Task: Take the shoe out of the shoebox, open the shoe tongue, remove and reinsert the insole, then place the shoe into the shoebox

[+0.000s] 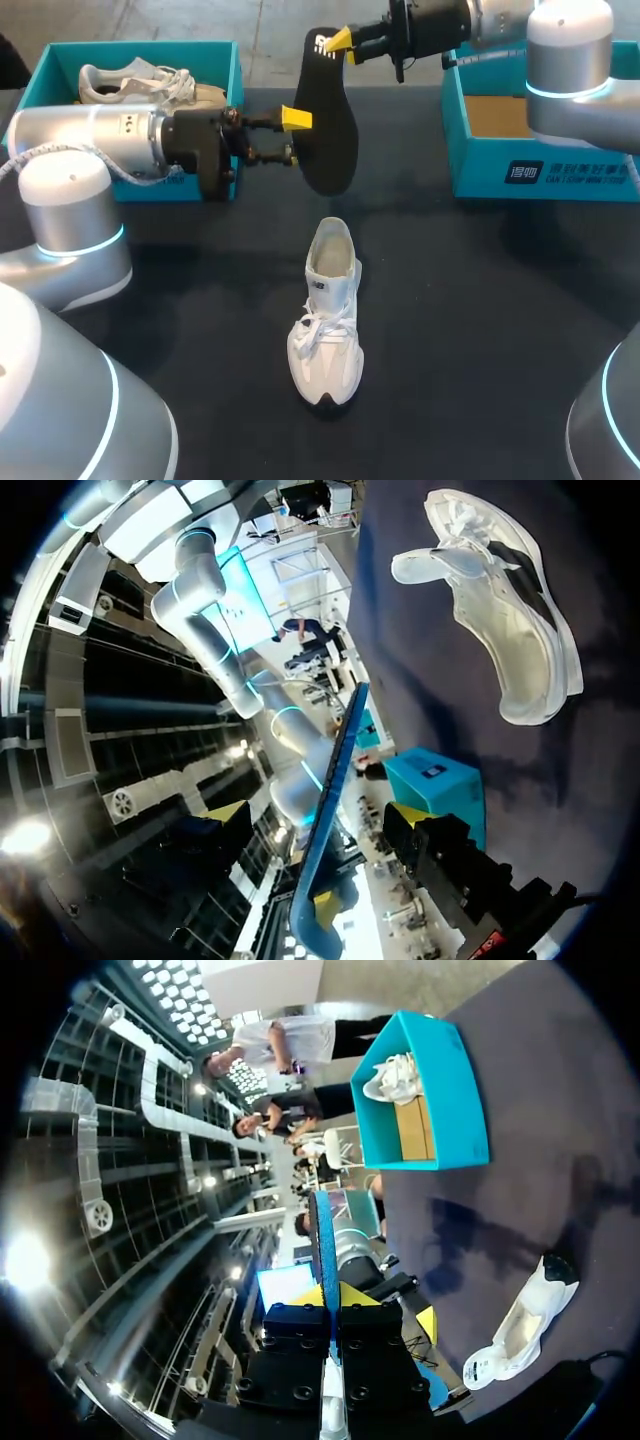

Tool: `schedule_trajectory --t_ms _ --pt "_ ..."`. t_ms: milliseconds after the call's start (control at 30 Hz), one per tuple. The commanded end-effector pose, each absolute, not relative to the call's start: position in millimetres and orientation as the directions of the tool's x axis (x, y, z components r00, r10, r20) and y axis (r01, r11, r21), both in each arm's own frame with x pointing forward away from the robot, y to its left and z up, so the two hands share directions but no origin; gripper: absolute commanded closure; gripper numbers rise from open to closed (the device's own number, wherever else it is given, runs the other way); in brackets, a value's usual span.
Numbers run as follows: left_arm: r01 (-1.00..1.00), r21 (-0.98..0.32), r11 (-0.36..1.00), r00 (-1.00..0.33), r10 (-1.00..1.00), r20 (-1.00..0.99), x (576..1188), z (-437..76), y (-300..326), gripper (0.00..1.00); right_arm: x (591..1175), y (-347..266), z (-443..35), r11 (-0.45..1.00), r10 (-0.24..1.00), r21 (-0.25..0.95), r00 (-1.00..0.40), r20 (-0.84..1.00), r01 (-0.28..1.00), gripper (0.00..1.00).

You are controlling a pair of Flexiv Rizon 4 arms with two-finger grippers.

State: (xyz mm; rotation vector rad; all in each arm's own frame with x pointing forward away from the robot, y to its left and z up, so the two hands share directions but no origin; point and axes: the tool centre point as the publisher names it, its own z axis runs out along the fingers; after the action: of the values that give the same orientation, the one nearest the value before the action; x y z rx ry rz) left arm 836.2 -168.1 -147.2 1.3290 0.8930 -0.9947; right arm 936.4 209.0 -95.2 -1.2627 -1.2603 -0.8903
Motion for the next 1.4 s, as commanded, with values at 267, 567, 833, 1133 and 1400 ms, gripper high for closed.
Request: schedule_trajectory --t_ms 267,567,833,1133,1400 --pt "0.928 0.371 -0.028 0.368 -0.073 -0.927 838 -137 -179 0.38 936 210 -95 0.152 0.158 -0.180 0.156 0.975 0.972 1.00" --pt "0.918 0.394 -0.051 0.390 -0.064 -0.918 831 -129 -180 0.56 936 210 -95 0.152 0.158 -0.180 0.156 0.975 0.972 1.00" --pt "0.913 0.405 -0.054 0.401 -0.066 -0.914 827 -126 -175 0.61 936 210 -95 0.152 0.158 -0.180 0.156 0.975 0.972 1.00" --pt "0.911 0.409 -0.049 0.405 -0.070 -0.912 828 -121 -175 0.69 936 210 -95 0.152 0.158 -0.180 0.156 0.975 0.972 1.00" --pt "0.909 0.413 -0.056 0.409 -0.071 -0.910 825 -121 -177 0.73 936 210 -95 0.152 0.158 -0.180 0.156 0.975 0.972 1.00"
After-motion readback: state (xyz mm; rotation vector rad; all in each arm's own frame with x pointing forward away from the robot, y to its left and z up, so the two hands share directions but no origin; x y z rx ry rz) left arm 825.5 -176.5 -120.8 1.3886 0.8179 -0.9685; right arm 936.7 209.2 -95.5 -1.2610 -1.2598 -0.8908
